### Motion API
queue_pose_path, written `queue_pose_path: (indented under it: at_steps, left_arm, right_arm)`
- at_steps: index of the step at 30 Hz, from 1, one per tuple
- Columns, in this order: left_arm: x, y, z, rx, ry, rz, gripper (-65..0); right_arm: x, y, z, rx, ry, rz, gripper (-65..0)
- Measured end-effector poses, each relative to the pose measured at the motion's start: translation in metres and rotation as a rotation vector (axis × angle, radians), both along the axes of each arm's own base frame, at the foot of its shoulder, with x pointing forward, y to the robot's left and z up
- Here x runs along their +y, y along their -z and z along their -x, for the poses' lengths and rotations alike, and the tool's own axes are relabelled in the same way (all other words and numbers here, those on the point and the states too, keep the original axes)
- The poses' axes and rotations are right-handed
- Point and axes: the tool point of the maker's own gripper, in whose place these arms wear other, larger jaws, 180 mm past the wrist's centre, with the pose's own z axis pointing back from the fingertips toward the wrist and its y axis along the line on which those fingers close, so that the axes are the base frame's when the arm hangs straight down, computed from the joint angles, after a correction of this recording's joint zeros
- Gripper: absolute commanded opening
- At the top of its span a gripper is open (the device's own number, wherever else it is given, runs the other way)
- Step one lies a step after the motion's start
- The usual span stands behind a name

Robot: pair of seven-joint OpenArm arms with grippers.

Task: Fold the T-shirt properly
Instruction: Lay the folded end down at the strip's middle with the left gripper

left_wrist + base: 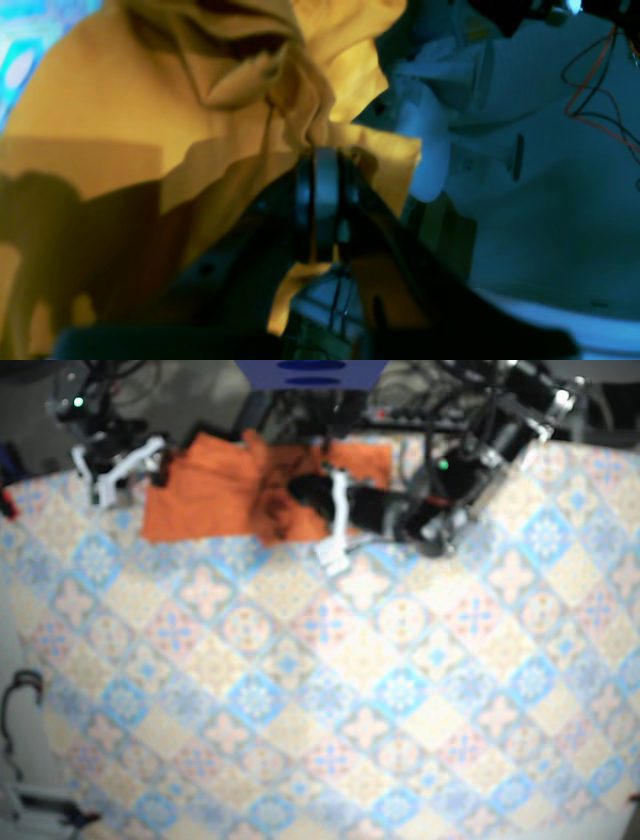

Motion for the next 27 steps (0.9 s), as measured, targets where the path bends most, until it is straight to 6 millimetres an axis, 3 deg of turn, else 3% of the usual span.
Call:
queue_pose_path:
  at_steps: [8, 19, 23, 27]
  left_arm:
    - [-0.015, 0.015, -0.009, 0.07, -0.061, 0.015, -65.0]
    - [-0.018, 0.004, -0.031, 0.018, -0.055, 0.026, -65.0]
    - [-0.009, 0.007, -0.032, 0.014, -0.056, 0.007, -65.0]
    - [0.017, 0.017, -0.03, 0.026, -0.054, -0.054, -65.0]
  right_arm:
    - [0.004, 0.001, 0.0, -0.004, 0.008, -0.011, -23.2]
    - [0.006, 0.001, 0.0, -0.003, 0.011, -0.019, -23.2]
    - [0.006, 0.002, 0.001, -0.003, 0.012, -0.019, -23.2]
    - [0.006, 0.001, 0.0, -0.003, 0.011, -0.019, -23.2]
